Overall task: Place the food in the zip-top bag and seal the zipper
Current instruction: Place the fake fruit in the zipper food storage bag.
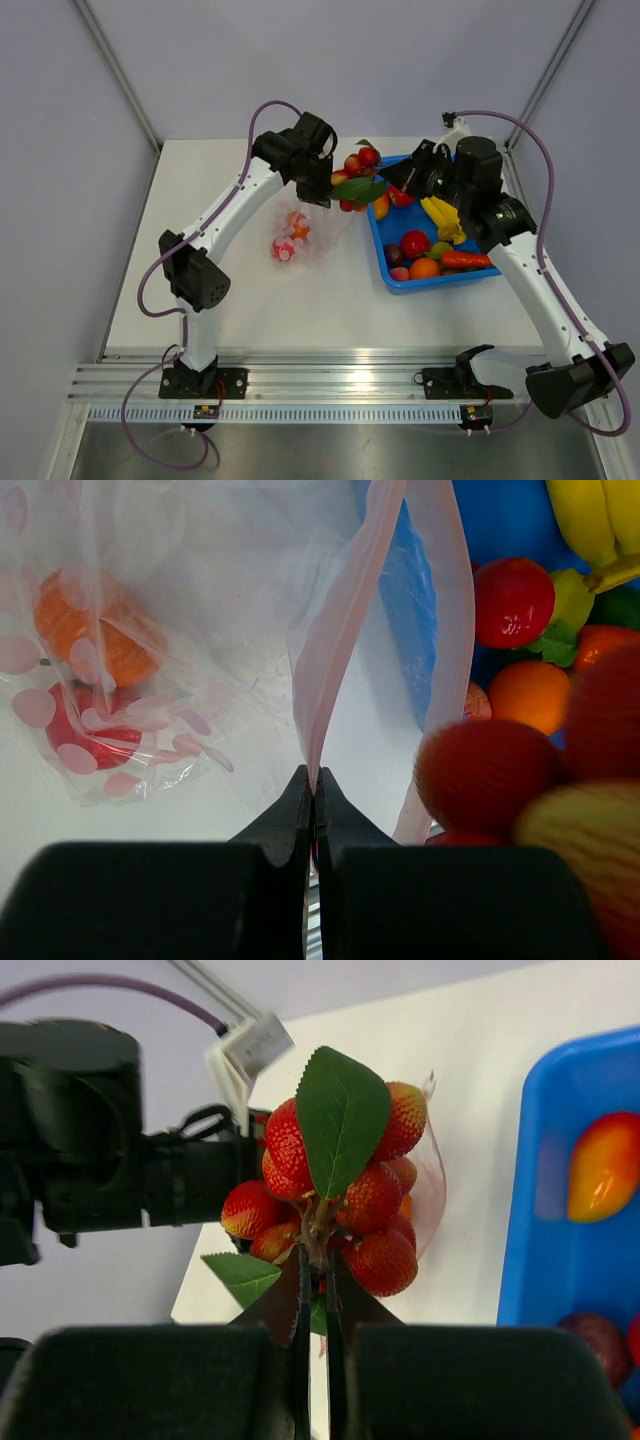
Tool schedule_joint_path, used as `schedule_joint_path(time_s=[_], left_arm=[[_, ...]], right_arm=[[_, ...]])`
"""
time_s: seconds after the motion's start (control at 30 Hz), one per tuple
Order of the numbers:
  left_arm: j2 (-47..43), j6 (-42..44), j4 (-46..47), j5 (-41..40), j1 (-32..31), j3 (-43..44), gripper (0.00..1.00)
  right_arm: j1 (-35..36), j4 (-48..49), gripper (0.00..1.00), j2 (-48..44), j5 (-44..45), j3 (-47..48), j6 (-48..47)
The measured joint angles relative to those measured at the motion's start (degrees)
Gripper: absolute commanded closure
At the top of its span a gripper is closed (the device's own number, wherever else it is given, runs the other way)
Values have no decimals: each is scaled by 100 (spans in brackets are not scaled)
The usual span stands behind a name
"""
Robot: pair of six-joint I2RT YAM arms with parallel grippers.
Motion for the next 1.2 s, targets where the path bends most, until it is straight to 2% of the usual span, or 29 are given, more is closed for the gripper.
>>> schedule_joint_path(time_s=[0.33, 0.57, 0.8, 1.2], left_arm=[[-186, 76, -39, 28, 68, -2, 100], [-271, 116, -33, 188, 68, -2, 100], [-273, 118, -24, 367, 72, 2, 100], [-273, 118, -35, 481, 92, 76, 100]], right_arm=[[170, 319, 100, 813, 94, -1003, 269], [289, 234, 100, 1084, 197, -789, 249], [894, 186, 100, 1137, 516, -424, 175], [1421, 195, 100, 1285, 651, -752, 181]])
